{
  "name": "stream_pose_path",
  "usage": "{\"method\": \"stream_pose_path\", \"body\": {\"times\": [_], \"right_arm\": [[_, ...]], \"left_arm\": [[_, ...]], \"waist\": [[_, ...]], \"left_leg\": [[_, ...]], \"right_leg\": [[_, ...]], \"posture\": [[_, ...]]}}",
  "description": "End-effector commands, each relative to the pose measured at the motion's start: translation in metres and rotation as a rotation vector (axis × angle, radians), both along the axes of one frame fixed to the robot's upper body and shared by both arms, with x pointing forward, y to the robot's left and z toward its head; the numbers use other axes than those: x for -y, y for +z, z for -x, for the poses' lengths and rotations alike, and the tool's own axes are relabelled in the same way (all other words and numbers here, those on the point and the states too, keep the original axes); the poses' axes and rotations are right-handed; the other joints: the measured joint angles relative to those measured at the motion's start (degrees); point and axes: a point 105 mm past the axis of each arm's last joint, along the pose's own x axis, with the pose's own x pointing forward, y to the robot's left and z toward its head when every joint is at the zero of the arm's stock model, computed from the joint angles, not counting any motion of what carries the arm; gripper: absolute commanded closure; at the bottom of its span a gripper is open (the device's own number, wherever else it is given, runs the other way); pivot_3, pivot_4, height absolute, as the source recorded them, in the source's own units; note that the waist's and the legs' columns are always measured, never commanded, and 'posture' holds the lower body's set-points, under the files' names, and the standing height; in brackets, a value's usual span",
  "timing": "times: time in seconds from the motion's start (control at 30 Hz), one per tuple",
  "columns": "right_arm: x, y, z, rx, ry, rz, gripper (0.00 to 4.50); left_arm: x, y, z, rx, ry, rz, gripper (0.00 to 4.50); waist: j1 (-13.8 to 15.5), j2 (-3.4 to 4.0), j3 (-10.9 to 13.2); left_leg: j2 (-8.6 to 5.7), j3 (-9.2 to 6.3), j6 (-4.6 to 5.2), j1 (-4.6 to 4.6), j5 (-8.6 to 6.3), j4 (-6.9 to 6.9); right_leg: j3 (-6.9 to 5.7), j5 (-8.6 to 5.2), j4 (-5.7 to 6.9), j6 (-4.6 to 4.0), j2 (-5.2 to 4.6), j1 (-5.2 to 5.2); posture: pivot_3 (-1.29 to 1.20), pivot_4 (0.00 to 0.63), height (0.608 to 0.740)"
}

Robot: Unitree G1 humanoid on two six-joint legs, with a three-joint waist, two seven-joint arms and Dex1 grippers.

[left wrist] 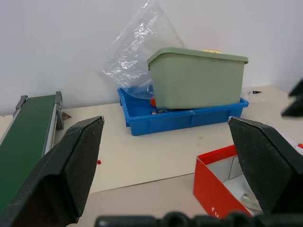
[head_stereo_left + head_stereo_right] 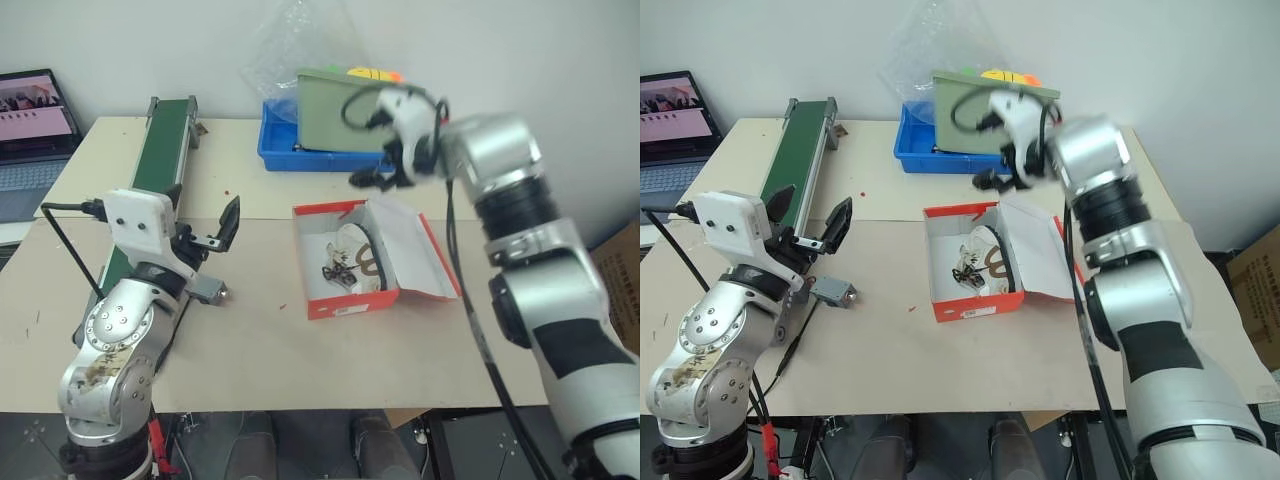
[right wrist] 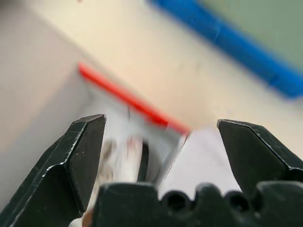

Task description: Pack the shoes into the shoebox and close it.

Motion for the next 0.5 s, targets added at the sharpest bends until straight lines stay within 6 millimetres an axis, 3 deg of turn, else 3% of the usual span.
{"method": "stream_pose_path", "body": {"times": [0.03, 0.17, 0.27, 0.4, 0.5], "right_arm": [[-0.003, 0.051, 0.011, 0.230, 0.121, -0.175, 0.01], [0.002, 0.042, 0.026, 0.323, 0.285, -0.198, 0.01], [-0.001, 0.019, 0.046, 0.393, 0.456, -0.131, 0.01], [-0.002, -0.022, 0.069, 0.310, 0.608, -0.092, 0.01], [-0.001, -0.031, 0.077, 0.259, 0.637, -0.151, 0.01]], "left_arm": [[-0.010, 0.012, 0.000, 0.043, 0.040, -0.020, 0.00], [-0.029, 0.006, -0.005, 0.002, 0.138, -0.037, 0.00], [-0.045, 0.002, -0.006, -0.021, 0.201, -0.041, 0.00], [-0.055, -0.003, -0.001, -0.044, 0.219, -0.033, 0.00], [-0.065, -0.009, 0.004, -0.066, 0.253, -0.078, 0.00]], "waist": [[0.09, -0.01, 0.00], [0.28, -0.06, -0.03], [0.15, -0.07, -0.04], [-0.14, -0.06, -0.03], [-0.44, -0.06, -0.03]], "left_leg": [[0.00, 0.00, 0.00, 0.00, 0.00, 0.01], [-0.01, -0.01, -0.01, 0.00, -0.01, 0.09], [-0.01, -0.02, -0.01, 0.00, -0.01, 0.08], [0.00, -0.03, -0.01, 0.00, -0.01, 0.04], [0.01, -0.02, -0.01, 0.02, -0.01, 0.06]], "right_leg": [[-0.02, 0.00, -0.01, 0.00, 0.00, 0.02], [-0.03, 0.00, -0.01, 0.00, -0.01, 0.08], [-0.02, 0.00, -0.01, 0.01, -0.01, 0.08], [-0.01, 0.00, 0.00, 0.01, 0.00, 0.06], [0.01, 0.00, 0.03, 0.01, 0.00, 0.07]], "posture": [[0.00, 0.150, 0.740], [0.00, 0.150, 0.740], [0.00, 0.150, 0.740], [0.00, 0.150, 0.740], [0.00, 0.150, 0.740]]}}
